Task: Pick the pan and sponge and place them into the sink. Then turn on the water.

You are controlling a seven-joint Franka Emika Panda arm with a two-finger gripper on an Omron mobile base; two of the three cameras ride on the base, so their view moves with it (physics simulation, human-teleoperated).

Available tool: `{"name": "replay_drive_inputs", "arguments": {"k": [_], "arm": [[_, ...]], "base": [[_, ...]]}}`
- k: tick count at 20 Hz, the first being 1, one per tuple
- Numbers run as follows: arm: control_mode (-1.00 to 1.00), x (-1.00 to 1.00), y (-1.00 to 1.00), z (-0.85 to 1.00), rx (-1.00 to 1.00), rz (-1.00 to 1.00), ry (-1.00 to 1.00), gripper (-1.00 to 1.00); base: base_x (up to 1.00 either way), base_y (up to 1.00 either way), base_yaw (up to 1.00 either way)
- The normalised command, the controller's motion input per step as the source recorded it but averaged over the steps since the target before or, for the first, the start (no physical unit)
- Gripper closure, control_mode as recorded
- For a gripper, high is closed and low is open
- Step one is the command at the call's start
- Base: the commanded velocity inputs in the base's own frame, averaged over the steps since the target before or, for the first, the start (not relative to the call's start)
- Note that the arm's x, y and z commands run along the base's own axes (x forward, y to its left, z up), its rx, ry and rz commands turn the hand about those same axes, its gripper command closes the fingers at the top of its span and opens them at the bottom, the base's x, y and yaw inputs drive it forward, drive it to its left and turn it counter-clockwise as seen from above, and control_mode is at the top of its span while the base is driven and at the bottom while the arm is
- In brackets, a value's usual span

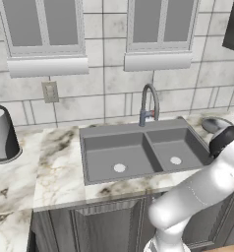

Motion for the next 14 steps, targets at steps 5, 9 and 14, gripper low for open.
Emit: {"name": "replay_drive_inputs", "arguments": {"k": [5, 9, 14], "arm": [[-1.00, 0.29, -0.35, -0.17, 0.00, 0.01, 0.00, -1.00], [-1.00, 0.27, -0.34, -0.17, 0.00, 0.01, 0.00, -1.00], [-1.00, 0.25, -0.28, -0.21, 0.00, 0.02, 0.00, -1.00]], "base": [[0.00, 0.00, 0.00], [0.00, 0.00, 0.00], [0.00, 0.00, 0.00]]}}
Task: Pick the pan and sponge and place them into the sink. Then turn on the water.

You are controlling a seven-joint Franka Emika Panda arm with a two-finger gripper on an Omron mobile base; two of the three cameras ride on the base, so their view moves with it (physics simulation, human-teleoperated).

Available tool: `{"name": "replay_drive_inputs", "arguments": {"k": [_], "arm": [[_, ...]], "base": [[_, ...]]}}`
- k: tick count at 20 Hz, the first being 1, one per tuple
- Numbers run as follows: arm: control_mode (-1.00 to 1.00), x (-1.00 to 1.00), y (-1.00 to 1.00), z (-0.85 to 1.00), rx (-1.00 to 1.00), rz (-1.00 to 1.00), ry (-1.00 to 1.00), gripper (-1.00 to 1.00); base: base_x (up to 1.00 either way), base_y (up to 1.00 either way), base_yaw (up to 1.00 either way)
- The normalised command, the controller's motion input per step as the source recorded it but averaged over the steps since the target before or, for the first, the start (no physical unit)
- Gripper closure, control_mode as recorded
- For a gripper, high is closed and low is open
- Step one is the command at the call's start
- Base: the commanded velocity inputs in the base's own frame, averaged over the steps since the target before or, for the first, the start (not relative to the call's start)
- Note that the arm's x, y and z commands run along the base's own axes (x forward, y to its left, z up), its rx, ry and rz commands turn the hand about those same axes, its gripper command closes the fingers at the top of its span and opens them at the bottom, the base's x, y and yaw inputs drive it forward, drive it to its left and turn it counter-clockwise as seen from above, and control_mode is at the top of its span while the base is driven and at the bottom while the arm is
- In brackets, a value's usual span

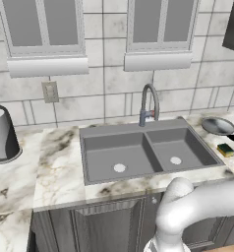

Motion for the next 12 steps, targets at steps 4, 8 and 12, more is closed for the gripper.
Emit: {"name": "replay_drive_inputs", "arguments": {"k": [4, 8, 12], "arm": [[-1.00, 0.23, -0.21, -0.26, 0.00, 0.03, 0.01, -1.00], [-1.00, 0.22, -0.18, -0.30, 0.00, 0.03, 0.01, -1.00], [-1.00, 0.22, -0.19, -0.29, 0.00, 0.03, 0.01, -1.00]], "base": [[0.00, 0.00, 0.00], [0.00, 0.00, 0.00], [0.00, 0.00, 0.00]]}}
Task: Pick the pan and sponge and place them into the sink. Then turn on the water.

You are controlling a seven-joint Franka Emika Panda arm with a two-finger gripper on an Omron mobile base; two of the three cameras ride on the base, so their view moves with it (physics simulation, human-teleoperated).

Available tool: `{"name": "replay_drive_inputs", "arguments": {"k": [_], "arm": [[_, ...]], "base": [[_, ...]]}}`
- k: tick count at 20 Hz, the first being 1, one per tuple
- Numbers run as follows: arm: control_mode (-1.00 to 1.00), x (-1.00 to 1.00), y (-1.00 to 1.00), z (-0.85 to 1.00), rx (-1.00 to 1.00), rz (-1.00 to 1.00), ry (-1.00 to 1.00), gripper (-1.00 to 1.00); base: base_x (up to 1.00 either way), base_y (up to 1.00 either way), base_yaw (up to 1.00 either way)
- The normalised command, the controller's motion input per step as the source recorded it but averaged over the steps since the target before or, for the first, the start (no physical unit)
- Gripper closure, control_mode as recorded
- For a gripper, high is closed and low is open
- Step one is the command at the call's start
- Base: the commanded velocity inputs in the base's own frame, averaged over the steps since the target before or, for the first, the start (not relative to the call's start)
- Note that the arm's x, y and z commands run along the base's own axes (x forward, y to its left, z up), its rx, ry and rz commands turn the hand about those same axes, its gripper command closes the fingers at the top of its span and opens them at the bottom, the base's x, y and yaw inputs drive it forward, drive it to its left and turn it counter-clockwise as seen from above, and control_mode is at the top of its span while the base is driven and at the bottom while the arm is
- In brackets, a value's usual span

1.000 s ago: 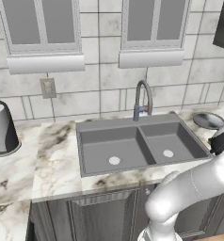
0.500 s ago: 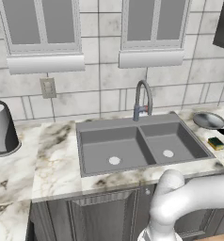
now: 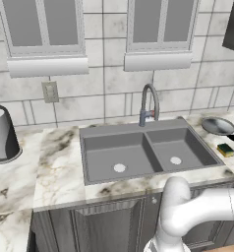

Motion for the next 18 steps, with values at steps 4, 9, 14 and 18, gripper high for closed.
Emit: {"name": "replay_drive_inputs", "arguments": {"k": [4, 9, 14, 18], "arm": [[-1.00, 0.25, -0.21, -0.31, 0.00, 0.03, 0.02, -1.00], [-1.00, 0.27, -0.20, -0.32, 0.00, 0.03, 0.02, -1.00], [-1.00, 0.24, -0.20, -0.32, 0.00, 0.03, 0.01, -1.00], [-1.00, 0.27, -0.15, -0.28, 0.00, 0.02, 0.02, 1.00]], "base": [[0.00, 0.00, 0.00], [0.00, 0.00, 0.00], [0.00, 0.00, 0.00], [0.00, 0.00, 0.00]]}}
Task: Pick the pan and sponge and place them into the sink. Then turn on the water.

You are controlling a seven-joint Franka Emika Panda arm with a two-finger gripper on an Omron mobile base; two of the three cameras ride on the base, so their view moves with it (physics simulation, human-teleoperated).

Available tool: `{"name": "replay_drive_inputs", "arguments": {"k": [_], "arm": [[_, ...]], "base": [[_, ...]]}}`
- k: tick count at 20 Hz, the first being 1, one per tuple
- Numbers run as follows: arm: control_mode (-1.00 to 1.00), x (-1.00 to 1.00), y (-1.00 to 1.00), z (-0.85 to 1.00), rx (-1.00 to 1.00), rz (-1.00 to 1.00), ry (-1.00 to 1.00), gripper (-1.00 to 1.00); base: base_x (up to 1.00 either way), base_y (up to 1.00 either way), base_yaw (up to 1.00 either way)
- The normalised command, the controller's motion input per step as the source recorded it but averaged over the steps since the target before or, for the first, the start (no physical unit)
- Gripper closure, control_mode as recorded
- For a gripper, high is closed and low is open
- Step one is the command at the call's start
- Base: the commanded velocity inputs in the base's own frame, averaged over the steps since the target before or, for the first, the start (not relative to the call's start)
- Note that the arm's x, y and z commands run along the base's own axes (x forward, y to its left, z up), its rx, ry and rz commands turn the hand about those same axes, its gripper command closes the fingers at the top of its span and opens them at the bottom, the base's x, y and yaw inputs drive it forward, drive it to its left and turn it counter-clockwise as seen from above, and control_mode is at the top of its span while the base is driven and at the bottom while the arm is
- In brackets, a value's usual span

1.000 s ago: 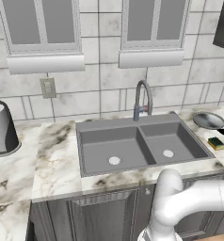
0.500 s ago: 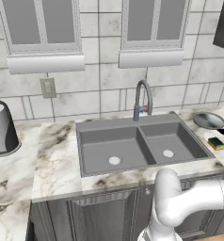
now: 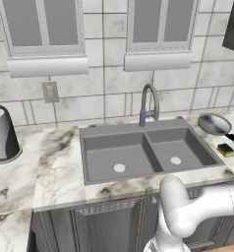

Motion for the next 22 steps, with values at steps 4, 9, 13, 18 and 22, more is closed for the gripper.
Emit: {"name": "replay_drive_inputs", "arguments": {"k": [4, 9, 13, 18, 22], "arm": [[-1.00, 0.01, -0.08, 0.00, 0.00, 0.05, 0.00, 1.00], [-1.00, -0.13, 0.00, 0.23, -0.03, 0.10, -0.02, 1.00], [-1.00, -0.19, 0.00, 0.48, -0.12, 0.17, -0.09, 1.00], [-1.00, -0.16, 0.13, 0.37, -0.11, 0.22, -0.05, 1.00], [-1.00, -0.19, 0.35, 0.11, -0.11, 0.25, 0.00, 1.00]], "base": [[0.00, 0.00, 0.00], [0.00, 0.00, 0.00], [0.00, 0.00, 0.00], [0.00, 0.00, 0.00], [0.00, 0.00, 0.00]]}}
